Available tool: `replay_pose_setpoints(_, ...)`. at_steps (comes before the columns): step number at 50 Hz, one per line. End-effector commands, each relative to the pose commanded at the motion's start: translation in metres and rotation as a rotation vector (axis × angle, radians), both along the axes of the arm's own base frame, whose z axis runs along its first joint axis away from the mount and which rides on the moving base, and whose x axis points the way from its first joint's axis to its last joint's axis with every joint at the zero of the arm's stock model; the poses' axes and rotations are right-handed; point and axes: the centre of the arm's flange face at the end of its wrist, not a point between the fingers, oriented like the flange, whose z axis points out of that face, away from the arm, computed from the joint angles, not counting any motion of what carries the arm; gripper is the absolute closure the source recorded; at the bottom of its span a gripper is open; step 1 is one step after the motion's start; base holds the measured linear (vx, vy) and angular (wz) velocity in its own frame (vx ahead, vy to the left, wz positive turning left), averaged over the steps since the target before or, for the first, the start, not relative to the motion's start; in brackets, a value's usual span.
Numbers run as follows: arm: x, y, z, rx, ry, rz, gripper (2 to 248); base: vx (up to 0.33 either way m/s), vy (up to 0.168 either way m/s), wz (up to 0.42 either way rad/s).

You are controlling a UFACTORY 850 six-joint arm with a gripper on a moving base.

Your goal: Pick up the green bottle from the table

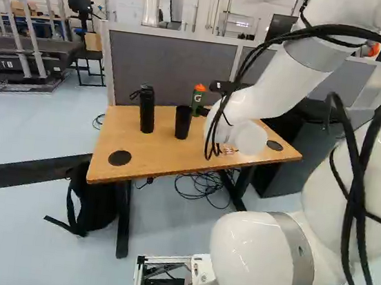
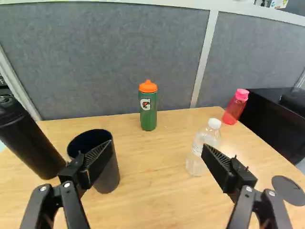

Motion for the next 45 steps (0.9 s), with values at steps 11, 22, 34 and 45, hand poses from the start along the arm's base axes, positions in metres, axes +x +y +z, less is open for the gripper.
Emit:
replay_pose_setpoints(11,0.022,0.000,0.012,0.000,-0.025,0.000,3,0.000,0.000,0.000)
replay_pose_setpoints(22,0.044,0.000,0.024,0.000,-0.050,0.001,3,0.000,0.000,0.000)
replay_pose_setpoints(34,0.068,0.000,0.037,-0.001,-0.078,0.001,3,0.000,0.000,0.000)
replay_pose_setpoints(45,0.090,0.000,0.048,-0.001,-0.104,0.001,3,0.000,0.000,0.000)
